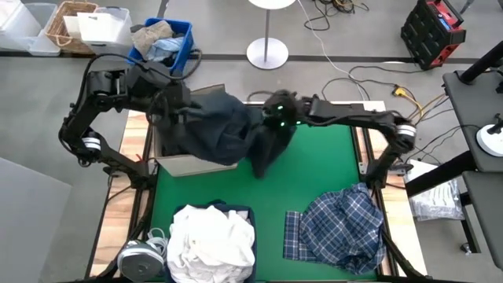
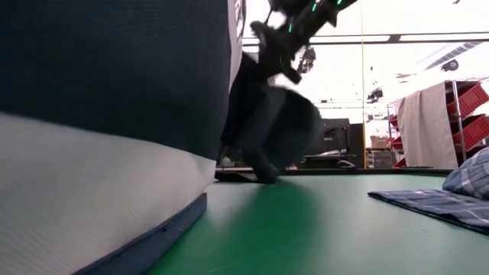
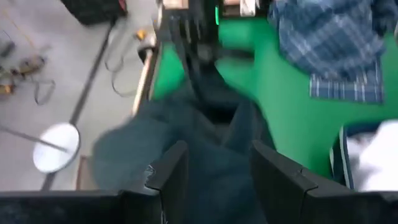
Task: Sort clothes
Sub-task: Put the dark long pants into the white laundry organizer
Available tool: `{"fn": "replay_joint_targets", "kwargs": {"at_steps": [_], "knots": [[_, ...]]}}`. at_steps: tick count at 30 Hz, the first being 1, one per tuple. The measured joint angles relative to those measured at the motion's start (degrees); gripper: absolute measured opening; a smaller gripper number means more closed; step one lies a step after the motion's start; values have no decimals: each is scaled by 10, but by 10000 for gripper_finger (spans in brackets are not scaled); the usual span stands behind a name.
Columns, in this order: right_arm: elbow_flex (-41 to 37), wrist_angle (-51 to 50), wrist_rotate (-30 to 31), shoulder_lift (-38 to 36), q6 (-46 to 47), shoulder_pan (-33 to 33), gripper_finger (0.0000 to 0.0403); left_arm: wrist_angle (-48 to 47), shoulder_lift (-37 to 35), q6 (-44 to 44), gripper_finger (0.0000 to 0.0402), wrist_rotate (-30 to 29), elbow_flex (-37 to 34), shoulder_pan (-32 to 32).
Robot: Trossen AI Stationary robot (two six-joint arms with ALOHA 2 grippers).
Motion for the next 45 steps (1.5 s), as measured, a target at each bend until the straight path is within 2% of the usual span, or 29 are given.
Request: {"fn": "replay_joint_targets", "kwargs": {"at_steps": [4, 7, 11, 15, 17, 23, 32, 35, 38, 42, 45], "knots": [[0, 104, 0, -68, 27, 14, 10, -47, 0, -11, 152, -2, -14, 0], [1, 201, -4, -88, 43, 23, 10, -51, -1, -30, 152, -16, -24, 0], [1, 318, -13, -80, 60, 34, 9, -33, -2, -41, 152, -30, -22, 0], [1, 432, -13, -52, 60, 42, 9, -6, -3, -52, 152, -100, -1, 0], [23, 458, -14, -29, 57, 43, 9, -3, -5, -55, 152, -111, 18, 1], [204, 459, -35, 82, 7, 49, 9, -2, -15, -46, 152, -97, 68, 0], [516, 306, -40, 279, -31, 49, 9, 11, -51, -73, 152, -96, 108, 0], [499, 354, -36, 296, -4, 47, 9, 16, -66, -77, 152, -97, 109, 0], [497, 336, -34, 316, 35, 41, 9, 5, -77, -82, 152, -97, 108, 0], [497, 314, -38, 353, 69, 40, 9, -64, -74, -90, 152, -97, 106, 0], [500, 277, -36, 377, 92, 40, 10, -59, -75, -102, 152, -94, 81, 0]]}}
